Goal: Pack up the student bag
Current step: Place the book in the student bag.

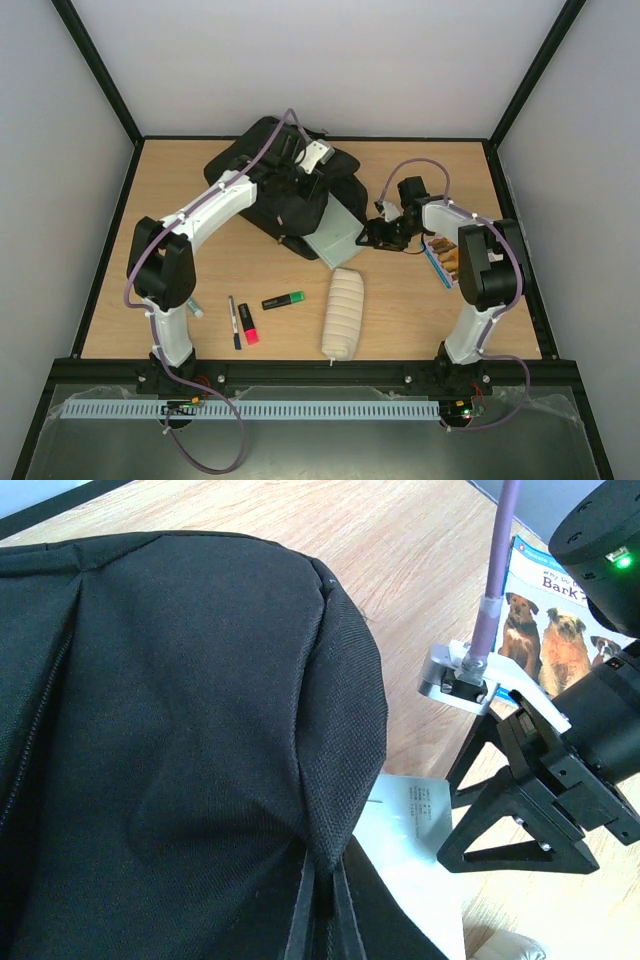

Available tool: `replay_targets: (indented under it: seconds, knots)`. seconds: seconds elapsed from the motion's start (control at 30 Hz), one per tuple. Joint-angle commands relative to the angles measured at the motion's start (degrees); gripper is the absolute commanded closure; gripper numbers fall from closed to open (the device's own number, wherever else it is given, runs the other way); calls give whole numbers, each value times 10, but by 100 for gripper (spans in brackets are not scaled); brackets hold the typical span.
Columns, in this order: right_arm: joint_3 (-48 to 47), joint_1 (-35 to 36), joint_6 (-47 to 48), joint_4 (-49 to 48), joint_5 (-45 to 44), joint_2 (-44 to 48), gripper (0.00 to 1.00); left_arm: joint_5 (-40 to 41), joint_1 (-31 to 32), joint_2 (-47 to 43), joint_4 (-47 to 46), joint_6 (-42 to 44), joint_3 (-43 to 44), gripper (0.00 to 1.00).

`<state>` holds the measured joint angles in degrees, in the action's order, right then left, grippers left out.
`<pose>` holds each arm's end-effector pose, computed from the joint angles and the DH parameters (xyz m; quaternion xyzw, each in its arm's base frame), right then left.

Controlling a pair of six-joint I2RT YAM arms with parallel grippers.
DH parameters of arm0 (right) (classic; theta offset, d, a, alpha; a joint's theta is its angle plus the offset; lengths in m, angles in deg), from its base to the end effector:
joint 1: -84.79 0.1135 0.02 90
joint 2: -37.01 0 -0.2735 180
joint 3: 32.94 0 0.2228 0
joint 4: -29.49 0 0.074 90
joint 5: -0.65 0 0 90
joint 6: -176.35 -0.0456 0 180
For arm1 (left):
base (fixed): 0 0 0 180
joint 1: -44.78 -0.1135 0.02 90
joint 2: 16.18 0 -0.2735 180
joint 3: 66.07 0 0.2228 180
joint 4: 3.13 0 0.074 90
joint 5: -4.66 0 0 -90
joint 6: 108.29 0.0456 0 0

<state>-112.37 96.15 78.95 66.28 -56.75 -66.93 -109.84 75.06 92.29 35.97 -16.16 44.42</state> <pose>0.3310 0.0916 0.1879 -0.1016 0.9269 0.3070 0.1904 0.3544 -0.2288 0.3111 0.3349 0.8137 -0.2901 0.3762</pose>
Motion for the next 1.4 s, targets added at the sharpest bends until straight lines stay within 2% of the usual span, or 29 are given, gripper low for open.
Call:
replay_targets:
  seconds: [0.0,0.13,0.3,0.43,0.73,0.83,0.93,1.03,1.13,1.3,1.37]
  knots:
    - [3,-2,-9,20,-5,-8,34,-33,9,-8,-45,16,36,98]
    - [4,-11,-25,10,70,-23,25,-61,12,-8,-40,39,35,98]
    - [13,-46,-58,-16,169,-44,24,-60,13,-3,-37,47,30,98]
    - [23,-81,-82,-41,273,-59,28,-56,17,0,-35,50,24,98]
    - [30,-89,-101,-68,274,-84,29,-54,24,0,-36,58,23,98]
    - [28,-90,-109,-80,297,-94,37,-53,25,1,-36,61,22,97]
    - [31,-89,-113,-91,319,-90,58,-53,27,2,-38,60,21,97]
    - [42,-89,-116,-104,333,-72,70,-57,29,3,-39,61,22,98]
    - [48,-89,-122,-115,334,-57,79,-57,35,5,-40,63,23,98]
    - [62,-89,-136,-134,333,-25,98,-47,41,5,-36,67,21,98]
    - [73,-88,-141,-145,333,-4,99,-45,41,1,-38,71,14,98]
